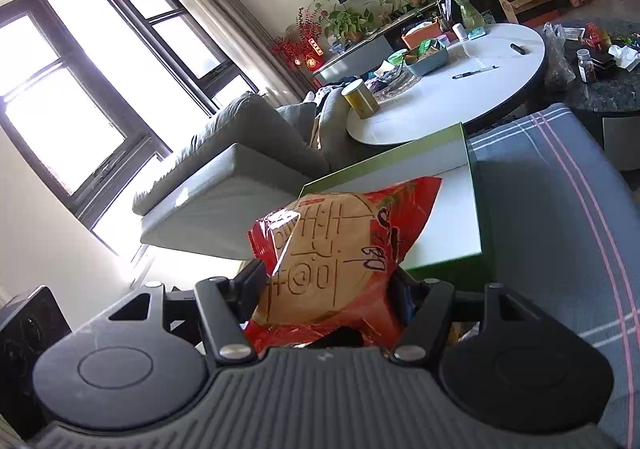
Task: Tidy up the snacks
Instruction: 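Carry the red bag into the green box and open the right gripper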
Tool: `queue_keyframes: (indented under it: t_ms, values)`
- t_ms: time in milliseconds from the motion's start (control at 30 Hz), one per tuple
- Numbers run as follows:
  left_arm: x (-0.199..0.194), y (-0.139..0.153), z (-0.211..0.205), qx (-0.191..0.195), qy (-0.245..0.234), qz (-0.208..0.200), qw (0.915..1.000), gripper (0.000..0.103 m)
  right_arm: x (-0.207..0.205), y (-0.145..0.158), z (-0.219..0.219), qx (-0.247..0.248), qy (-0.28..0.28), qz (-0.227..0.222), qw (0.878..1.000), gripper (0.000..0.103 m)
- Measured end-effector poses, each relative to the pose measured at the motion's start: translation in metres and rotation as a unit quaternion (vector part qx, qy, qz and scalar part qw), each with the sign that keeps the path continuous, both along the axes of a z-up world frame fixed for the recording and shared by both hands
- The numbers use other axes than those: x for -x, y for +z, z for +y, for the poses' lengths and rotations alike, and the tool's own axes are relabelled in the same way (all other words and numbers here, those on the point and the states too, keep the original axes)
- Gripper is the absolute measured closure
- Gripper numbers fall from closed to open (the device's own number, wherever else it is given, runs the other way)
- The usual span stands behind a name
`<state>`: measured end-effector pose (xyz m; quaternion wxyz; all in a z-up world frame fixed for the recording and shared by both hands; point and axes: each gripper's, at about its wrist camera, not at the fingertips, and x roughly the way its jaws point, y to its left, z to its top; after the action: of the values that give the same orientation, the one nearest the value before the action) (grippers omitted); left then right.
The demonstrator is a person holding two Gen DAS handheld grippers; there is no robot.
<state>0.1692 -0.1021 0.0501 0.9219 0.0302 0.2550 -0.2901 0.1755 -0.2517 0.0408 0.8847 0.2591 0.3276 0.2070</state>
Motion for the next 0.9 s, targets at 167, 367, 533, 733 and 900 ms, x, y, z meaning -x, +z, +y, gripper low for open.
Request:
queue_keyframes:
  t_ms: [167,367,533,733,900]
  values:
    - [-0.044,-0.009,-0.001,0.002,-0.001,0.018,0.9998,0.035,-0.032,-0.013,-0.003,0.002,-0.009,0.009,1.0,0.032]
    - [-0.087,-0.031,0.002,-0.003,0.001,0.045,0.999,0.035,-0.072,-0.036,-0.003,0.001,-0.012,0.031,0.999,0.032]
    - [-0.106,-0.055,0.011,-0.011,0.037,0.074,0.9965,0.037,-0.091,-0.065,-0.008,-0.009,-0.034,0.052,0.998,0.028]
    - [-0.099,-0.06,0.034,0.001,0.05,0.086,0.9951,0.037,-0.07,-0.062,-0.023,0.002,-0.049,0.041,0.998,0.024]
    - [-0.088,-0.046,0.051,0.019,0.06,0.073,0.9953,0.036,-0.056,-0.046,-0.023,0.027,-0.068,0.026,0.997,0.024]
